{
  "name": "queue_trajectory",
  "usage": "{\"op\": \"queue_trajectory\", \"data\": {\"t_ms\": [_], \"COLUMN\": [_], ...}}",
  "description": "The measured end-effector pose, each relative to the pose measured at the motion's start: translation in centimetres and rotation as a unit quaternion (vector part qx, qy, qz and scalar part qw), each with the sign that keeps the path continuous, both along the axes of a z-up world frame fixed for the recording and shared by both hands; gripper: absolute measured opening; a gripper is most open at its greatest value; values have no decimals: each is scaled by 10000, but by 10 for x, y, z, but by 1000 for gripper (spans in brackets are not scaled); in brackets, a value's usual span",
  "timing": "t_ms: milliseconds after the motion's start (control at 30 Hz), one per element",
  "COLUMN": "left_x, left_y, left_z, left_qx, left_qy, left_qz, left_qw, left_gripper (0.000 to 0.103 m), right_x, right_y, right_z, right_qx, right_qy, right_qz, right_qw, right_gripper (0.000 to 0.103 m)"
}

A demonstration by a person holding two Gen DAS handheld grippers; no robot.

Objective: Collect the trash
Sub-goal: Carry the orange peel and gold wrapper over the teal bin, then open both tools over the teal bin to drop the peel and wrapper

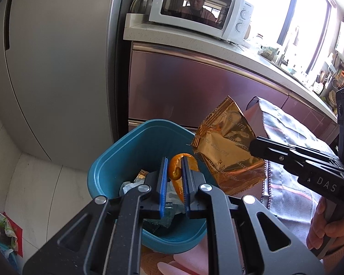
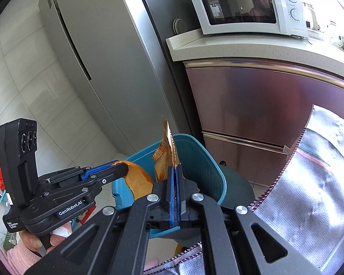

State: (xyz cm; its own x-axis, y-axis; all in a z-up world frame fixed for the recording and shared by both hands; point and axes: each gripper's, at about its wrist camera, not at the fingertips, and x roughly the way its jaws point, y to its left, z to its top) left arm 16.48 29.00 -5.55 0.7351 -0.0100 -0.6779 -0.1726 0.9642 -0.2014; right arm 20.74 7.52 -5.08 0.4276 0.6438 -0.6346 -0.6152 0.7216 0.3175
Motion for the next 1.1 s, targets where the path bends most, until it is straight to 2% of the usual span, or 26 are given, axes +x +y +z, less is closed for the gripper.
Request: {"op": "queue_trajectory", "data": {"t_ms": [1100], "left_x": [39], "left_y": [-11], "left_z": [-44], "left_qx": [15], "left_qy": [484], "left_qz": [79], "left_qw": [9988], "left_gripper": [13], "right_x": [10], "right_y": [19], "right_z": [-23], "right_qx": [-364], "right_qy": [172], "right_qz": [16], "right_qw": [9992], "right_gripper": [1]}}
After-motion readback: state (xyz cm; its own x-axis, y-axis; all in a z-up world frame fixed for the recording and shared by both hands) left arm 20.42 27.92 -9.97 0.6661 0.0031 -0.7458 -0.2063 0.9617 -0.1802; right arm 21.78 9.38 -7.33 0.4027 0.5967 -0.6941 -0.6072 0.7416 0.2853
